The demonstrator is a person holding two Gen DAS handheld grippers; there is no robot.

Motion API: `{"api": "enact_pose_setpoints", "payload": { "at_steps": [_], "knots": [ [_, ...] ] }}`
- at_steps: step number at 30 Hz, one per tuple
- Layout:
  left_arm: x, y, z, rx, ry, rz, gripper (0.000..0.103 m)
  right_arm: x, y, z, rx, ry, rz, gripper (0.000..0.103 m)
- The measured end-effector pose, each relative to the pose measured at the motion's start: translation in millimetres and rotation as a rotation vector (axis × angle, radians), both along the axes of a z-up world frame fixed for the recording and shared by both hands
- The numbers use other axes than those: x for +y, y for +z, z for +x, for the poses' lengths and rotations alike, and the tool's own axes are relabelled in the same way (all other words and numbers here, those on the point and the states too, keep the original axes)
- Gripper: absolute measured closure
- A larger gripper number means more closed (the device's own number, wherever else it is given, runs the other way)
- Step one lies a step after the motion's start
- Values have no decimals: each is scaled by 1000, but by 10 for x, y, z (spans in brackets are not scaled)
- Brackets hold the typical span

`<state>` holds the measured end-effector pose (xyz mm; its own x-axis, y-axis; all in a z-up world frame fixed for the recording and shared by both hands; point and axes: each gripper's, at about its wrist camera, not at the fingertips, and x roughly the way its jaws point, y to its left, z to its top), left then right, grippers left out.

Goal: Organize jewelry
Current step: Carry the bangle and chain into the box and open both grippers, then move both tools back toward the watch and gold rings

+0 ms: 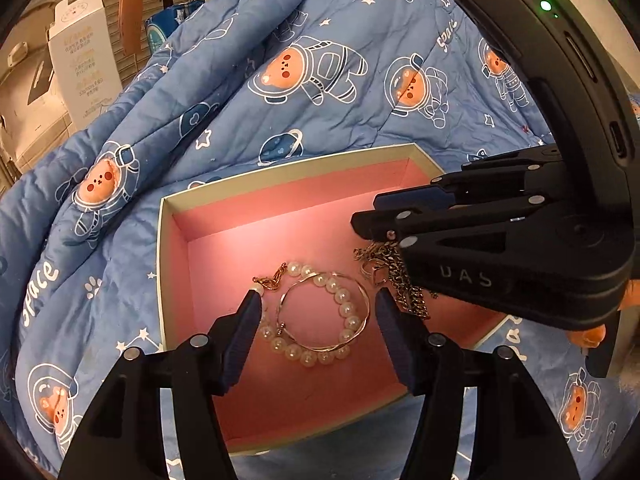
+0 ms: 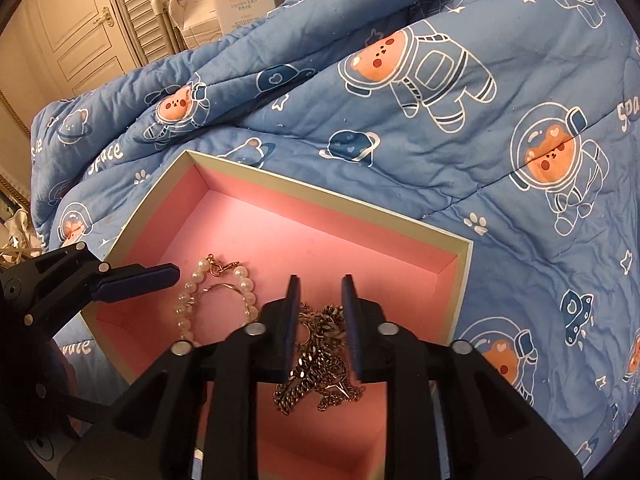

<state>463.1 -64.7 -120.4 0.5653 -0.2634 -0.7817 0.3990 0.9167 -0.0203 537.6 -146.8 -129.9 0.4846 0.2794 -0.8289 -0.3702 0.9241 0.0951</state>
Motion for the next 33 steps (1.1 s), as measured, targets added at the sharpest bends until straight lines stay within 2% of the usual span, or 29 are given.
{"api": "enact_pose_setpoints", "payload": {
  "at_steps": [1, 6, 7, 9, 13, 15, 21, 27, 33],
  "knots": [
    [-2, 15, -10, -9, -1, 0, 36, -2, 13, -3, -10, -7, 5, 49],
    [5, 61, -46, -31, 7, 2, 30, -54, 142, -9, -62, -39, 26, 45],
    [7, 78, -60, -39, 9, 6, 25, -73, 164, -9, -65, -42, 31, 42],
    [20, 119, -123, -67, 13, 8, 20, -116, 211, -29, -83, -57, 39, 30],
    [57, 191, -260, -98, 27, -13, 12, -261, 288, -133, -120, -103, 75, 27],
    [82, 221, -349, -111, 33, -33, 9, -334, 305, -218, -131, -123, 82, 17],
    [99, 292, -616, -169, 54, -57, 7, -471, 294, -555, -156, -128, 83, 15],
    [137, 333, -924, -173, 69, -116, 7, -554, 292, -996, -195, -109, 34, 15],
    [160, 321, -1262, -167, 82, -96, 7, -608, 230, -1469, -218, -80, 18, 15]
  ]
}}
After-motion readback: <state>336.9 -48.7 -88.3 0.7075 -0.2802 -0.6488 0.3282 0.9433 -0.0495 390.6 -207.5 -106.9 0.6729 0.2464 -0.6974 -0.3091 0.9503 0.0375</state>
